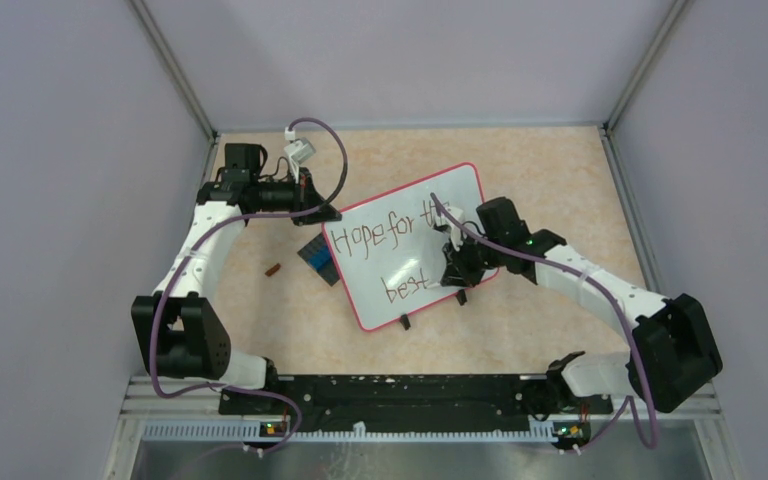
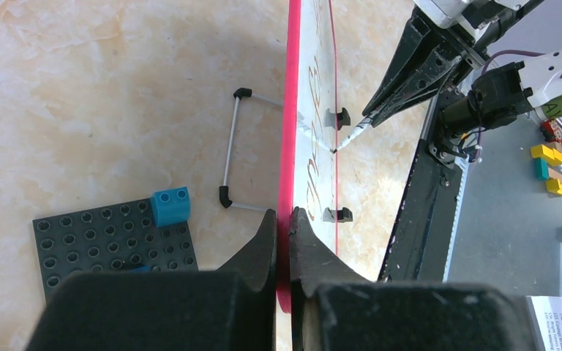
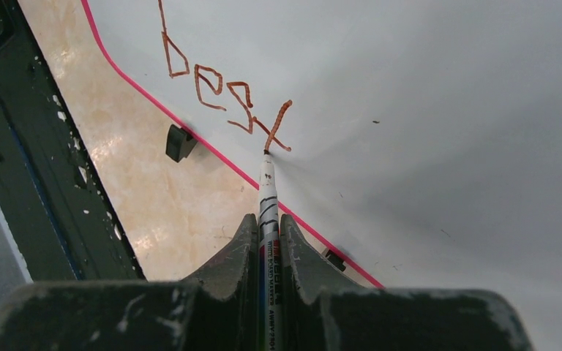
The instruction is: Write a sentence on the whiteboard
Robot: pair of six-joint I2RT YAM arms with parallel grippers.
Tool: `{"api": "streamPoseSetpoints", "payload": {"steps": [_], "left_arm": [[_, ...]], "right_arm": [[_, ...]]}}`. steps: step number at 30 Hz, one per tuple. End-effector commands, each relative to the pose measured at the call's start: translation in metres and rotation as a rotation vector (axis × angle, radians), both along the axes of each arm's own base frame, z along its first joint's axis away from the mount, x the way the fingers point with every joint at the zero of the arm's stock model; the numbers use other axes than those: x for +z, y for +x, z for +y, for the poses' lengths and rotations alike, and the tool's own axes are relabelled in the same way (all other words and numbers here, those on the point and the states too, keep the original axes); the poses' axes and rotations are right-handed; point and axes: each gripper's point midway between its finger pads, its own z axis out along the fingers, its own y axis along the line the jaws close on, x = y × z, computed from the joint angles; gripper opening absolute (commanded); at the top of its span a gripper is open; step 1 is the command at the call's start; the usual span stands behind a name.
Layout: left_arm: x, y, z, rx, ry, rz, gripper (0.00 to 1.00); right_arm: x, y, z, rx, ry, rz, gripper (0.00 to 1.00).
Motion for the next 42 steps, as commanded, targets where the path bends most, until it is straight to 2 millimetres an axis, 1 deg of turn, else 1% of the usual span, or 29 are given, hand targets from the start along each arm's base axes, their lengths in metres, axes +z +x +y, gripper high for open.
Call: {"api": "streamPoseSetpoints", "payload": {"steps": [1,6,15,20,25,27,30,33,36,37,38,42], "left_arm": [[-0.020,0.000,0.003,0.025,0.087,0.016,0.00],[-0.020,0.001,0.003,0.025,0.086,0.015,0.00],[-0.019,0.001,0.003,0.024,0.085,0.014,0.00],[-0.019,0.001,0.003,0.024,0.083,0.017,0.00],[-0.018,0.001,0.003,0.026,0.084,0.015,0.00],[-0.018,0.001,0.003,0.026,0.084,0.014,0.00],[-0.018,0.001,0.003,0.025,0.082,0.014,0.00],[-0.017,0.001,0.003,0.024,0.081,0.014,0.00],[-0.018,0.001,0.003,0.025,0.083,0.014,0.00],[-0.005,0.021,0.002,0.030,0.073,-0.119,0.00],[-0.016,0.003,0.003,0.025,0.081,-0.005,0.00],[-0.017,0.000,0.003,0.025,0.084,0.010,0.00]], "right_arm": [[0.008,0.009,0.002,-0.004,0.008,-0.076,0.00],[0.011,0.012,-0.001,-0.012,-0.005,-0.094,0.00],[0.026,0.025,-0.015,-0.052,-0.021,-0.135,0.00],[0.034,0.028,-0.012,-0.051,-0.002,-0.145,0.00],[0.047,0.021,-0.006,-0.024,0.038,-0.128,0.00],[0.052,0.017,-0.007,-0.018,0.049,-0.130,0.00],[0.056,0.012,-0.008,-0.012,0.050,-0.120,0.00],[0.050,0.010,-0.013,-0.017,0.028,-0.121,0.00],[0.041,0.010,-0.018,-0.025,-0.002,-0.121,0.00],[0.038,0.011,-0.019,-0.029,-0.012,-0.124,0.00],[0.036,0.013,-0.020,-0.033,-0.020,-0.127,0.00],[0.029,0.017,-0.022,-0.048,-0.038,-0.124,0.00]]}}
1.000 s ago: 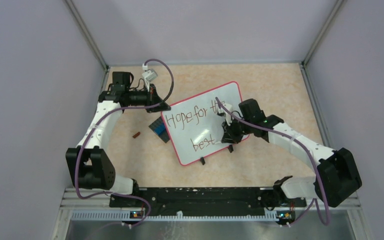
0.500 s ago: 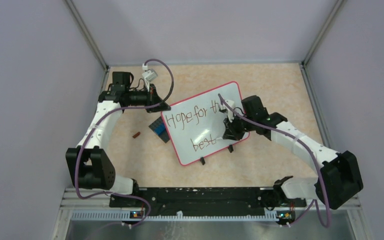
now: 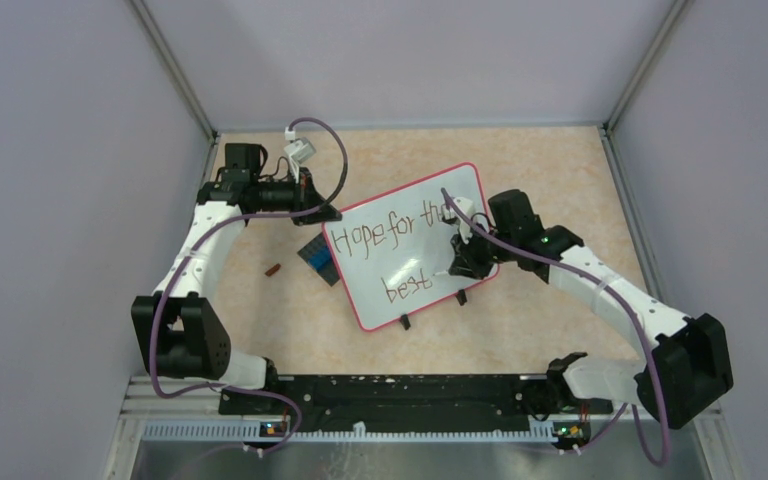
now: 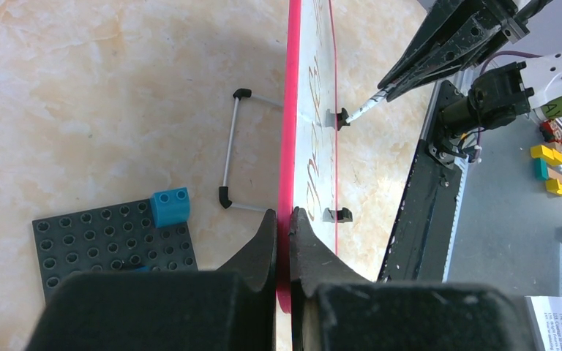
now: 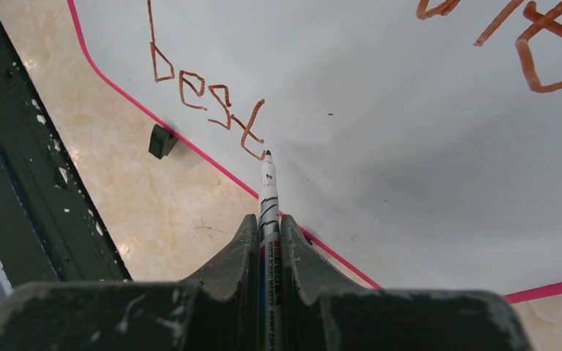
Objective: Write a sentence on the whiteboard
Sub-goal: Write a sentence on the whiteboard, then put down the whiteboard on the whiteboard stand.
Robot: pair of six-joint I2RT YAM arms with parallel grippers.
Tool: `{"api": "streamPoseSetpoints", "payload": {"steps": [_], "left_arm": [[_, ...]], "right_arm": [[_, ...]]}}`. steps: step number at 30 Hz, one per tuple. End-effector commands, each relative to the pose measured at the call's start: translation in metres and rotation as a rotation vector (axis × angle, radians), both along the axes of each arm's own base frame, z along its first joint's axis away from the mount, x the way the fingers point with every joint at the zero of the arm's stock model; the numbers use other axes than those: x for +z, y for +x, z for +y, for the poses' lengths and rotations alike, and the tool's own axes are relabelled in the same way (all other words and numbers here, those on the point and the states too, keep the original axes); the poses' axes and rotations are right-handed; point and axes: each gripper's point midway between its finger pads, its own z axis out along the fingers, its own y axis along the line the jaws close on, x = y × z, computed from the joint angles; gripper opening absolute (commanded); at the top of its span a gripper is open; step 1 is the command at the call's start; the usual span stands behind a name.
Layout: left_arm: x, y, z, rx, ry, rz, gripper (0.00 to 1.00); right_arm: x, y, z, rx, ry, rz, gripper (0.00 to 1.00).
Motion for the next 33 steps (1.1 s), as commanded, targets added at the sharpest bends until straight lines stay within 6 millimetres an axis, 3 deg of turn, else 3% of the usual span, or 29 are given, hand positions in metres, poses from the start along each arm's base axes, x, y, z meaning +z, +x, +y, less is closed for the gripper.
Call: {"api": "streamPoseSetpoints", "payload": {"steps": [1,13,21,25,28,33], "left_arm": [[-0.018,0.000,0.004,0.027,0.085,0.011,0.00],[-0.020,0.000,0.004,0.031,0.092,0.013,0.00],[-0.019,0.001,0.004,0.029,0.088,0.014,0.00],[-0.012,0.001,0.003,0.030,0.081,0.004,0.19],[-0.003,0.001,0.002,0.024,0.073,0.003,0.39],[0.027,0.003,0.000,0.023,0.047,-0.038,0.64]], "right_arm": [[-0.002,0.011,-0.006,-0.025,-0.020,-0.033,0.00],[-0.023,0.020,-0.009,-0.045,-0.068,-0.025,0.00],[-0.005,0.017,-0.002,-0.012,-0.025,-0.029,0.00],[0.021,0.008,0.005,0.034,0.042,-0.052,0.00],[0.039,0.002,0.011,0.065,0.088,-0.055,0.00],[0.056,-0.002,0.017,0.088,0.135,-0.052,0.00]]}}
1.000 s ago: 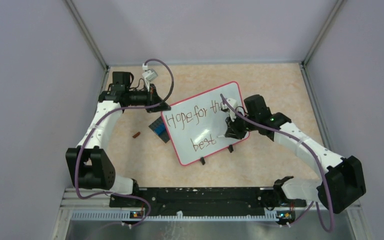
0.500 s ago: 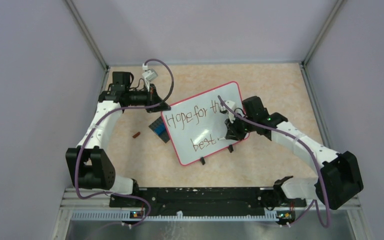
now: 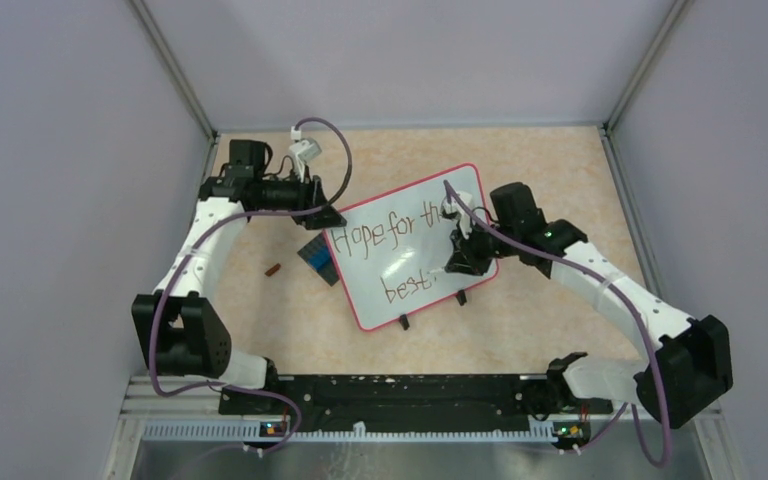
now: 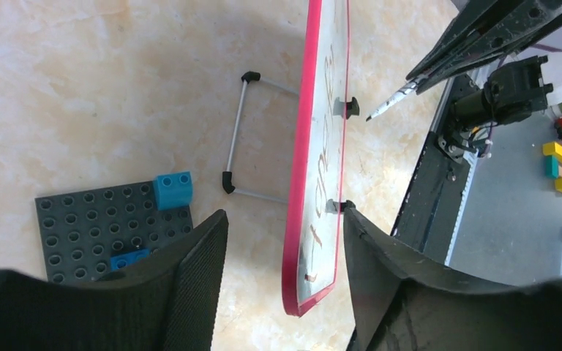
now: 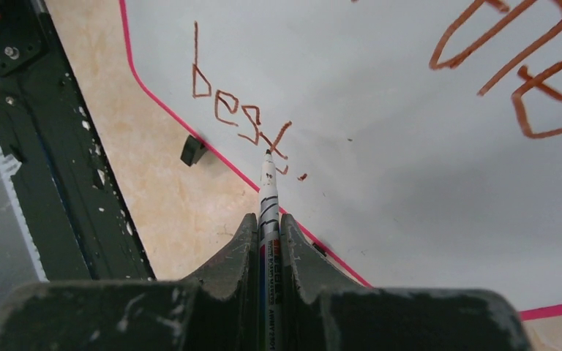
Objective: Write a sentence on the whiteboard
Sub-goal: Put down the whiteboard on the whiteboard stand, then pick up the pen cap from the corner of the board.
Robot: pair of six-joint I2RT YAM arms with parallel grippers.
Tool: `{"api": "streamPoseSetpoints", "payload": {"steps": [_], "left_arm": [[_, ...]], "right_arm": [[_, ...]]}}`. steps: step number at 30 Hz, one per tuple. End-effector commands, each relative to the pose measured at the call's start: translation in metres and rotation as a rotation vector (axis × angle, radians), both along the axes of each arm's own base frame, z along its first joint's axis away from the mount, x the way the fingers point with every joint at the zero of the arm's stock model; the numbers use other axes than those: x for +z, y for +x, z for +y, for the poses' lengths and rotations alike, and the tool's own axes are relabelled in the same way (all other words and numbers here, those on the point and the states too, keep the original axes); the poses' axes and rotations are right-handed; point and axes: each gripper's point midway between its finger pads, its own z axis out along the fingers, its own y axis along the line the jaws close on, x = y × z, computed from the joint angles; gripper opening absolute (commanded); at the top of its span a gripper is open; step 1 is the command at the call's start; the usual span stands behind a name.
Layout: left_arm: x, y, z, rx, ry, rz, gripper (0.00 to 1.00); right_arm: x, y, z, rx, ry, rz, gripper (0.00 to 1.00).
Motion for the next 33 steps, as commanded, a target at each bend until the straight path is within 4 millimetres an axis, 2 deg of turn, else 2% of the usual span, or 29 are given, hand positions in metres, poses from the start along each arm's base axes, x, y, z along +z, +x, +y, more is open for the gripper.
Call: {"api": "streamPoseSetpoints", "payload": {"steps": [1,5,7,9,12,14,16,19,24,30,33], "left_arm": [[0.040,0.005,-0.002,-0.001,-0.016,-0.084,0.69],[0.067,0.011,0.004,0.030,0.002,-0.129,0.82],[0.072,0.018,0.020,0.096,0.050,-0.145,0.87],[0.073,0.023,0.043,0.158,0.090,-0.167,0.88],[0.064,0.023,0.081,0.223,0.150,-0.158,0.89],[0.047,0.023,0.110,0.270,0.210,-0.132,0.88],[0.020,0.020,0.136,0.293,0.308,-0.090,0.86],[-0.020,0.005,0.161,0.271,0.423,-0.026,0.83],[-0.076,-0.014,0.184,0.202,0.538,0.024,0.79],[-0.132,-0.011,0.207,0.192,0.663,0.040,0.72],[-0.152,-0.010,0.211,0.175,0.677,0.045,0.65]], "right_arm": [[0.046,0.000,0.012,0.050,0.109,-0.061,0.00],[0.063,-0.003,0.016,0.065,0.146,-0.066,0.00],[0.071,-0.004,0.018,0.066,0.168,-0.064,0.00],[0.077,-0.005,0.019,0.060,0.193,-0.057,0.00],[0.083,-0.006,0.018,0.053,0.233,-0.036,0.00],[0.086,-0.007,0.017,0.048,0.263,-0.014,0.00],[0.090,-0.006,0.016,0.040,0.290,-0.001,0.00],[0.094,-0.006,0.014,0.038,0.327,0.024,0.00],[0.100,-0.013,0.012,0.067,0.374,0.052,0.00],[0.100,-0.021,0.013,0.097,0.389,0.077,0.00],[0.098,-0.022,0.014,0.110,0.393,0.092,0.00]]}}
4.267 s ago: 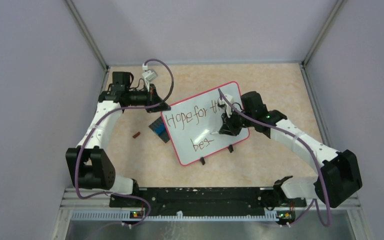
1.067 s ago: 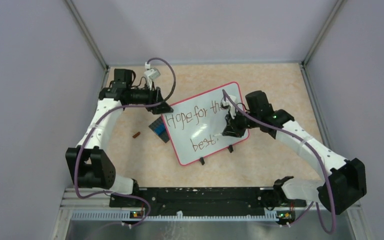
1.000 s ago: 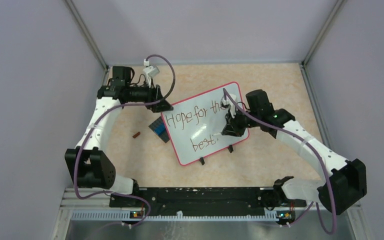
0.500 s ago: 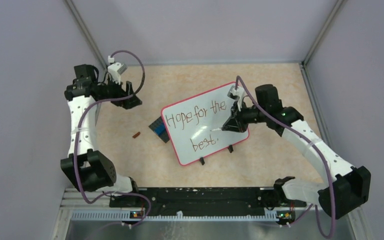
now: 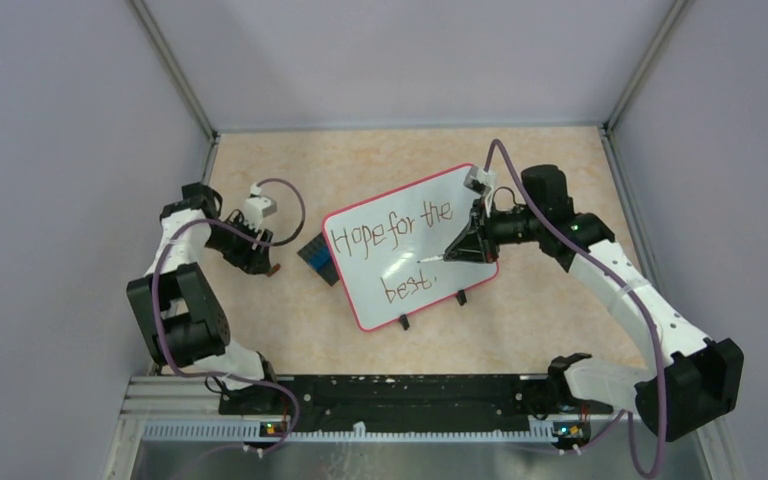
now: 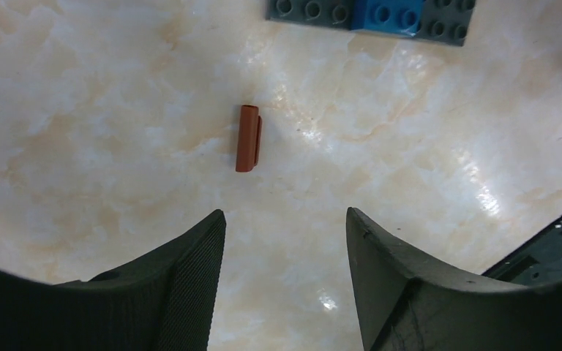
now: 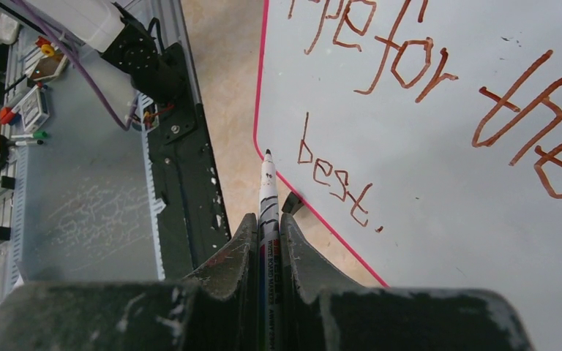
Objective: Write a sentence on the whiteboard
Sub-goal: Pick up the pen cap from the corner of the board.
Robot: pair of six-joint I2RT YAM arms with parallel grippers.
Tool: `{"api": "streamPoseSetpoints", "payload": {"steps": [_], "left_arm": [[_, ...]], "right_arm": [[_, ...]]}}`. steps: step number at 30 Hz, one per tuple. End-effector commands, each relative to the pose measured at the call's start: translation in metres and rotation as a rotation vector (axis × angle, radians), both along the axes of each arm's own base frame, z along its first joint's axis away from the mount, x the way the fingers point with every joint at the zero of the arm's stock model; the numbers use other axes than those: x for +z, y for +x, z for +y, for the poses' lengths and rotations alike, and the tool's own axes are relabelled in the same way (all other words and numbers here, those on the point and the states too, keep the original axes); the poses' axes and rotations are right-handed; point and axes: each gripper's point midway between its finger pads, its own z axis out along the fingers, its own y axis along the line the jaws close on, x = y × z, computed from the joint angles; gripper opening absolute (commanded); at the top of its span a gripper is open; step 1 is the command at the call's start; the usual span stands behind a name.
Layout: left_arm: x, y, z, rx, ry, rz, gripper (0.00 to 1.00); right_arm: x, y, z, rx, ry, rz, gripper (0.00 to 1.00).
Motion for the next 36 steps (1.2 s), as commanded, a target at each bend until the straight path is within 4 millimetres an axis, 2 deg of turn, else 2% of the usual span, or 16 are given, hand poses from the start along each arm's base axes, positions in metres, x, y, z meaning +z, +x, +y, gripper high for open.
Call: {"api": "streamPoseSetpoints", "payload": {"steps": [1,9,20,25,31,36], "left_arm": [[-0.025,0.017,0.020,-0.043,0.095,-0.061,0.63],[-0.066,0.024,0.026,-0.044,0.105,-0.012,0.54],[-0.085,0.019,0.012,-0.075,0.092,0.010,0.49],[-0.097,0.010,0.017,-0.076,0.132,0.043,0.42],[-0.099,-0.004,0.006,-0.111,0.132,0.034,0.40],[-0.089,-0.002,-0.001,-0.153,0.125,-0.018,0.42]], "right_arm": [[0.014,-0.006,0.002,0.043,0.052,-0.028,0.00],[0.008,-0.002,0.004,0.045,0.043,-0.011,0.00],[0.002,0.005,0.004,0.029,0.025,-0.006,0.00],[0.002,0.006,0.003,0.025,0.019,-0.012,0.00],[0.002,0.008,0.003,0.020,0.014,-0.013,0.00],[0.002,0.008,0.003,0.018,0.015,-0.011,0.00]]}}
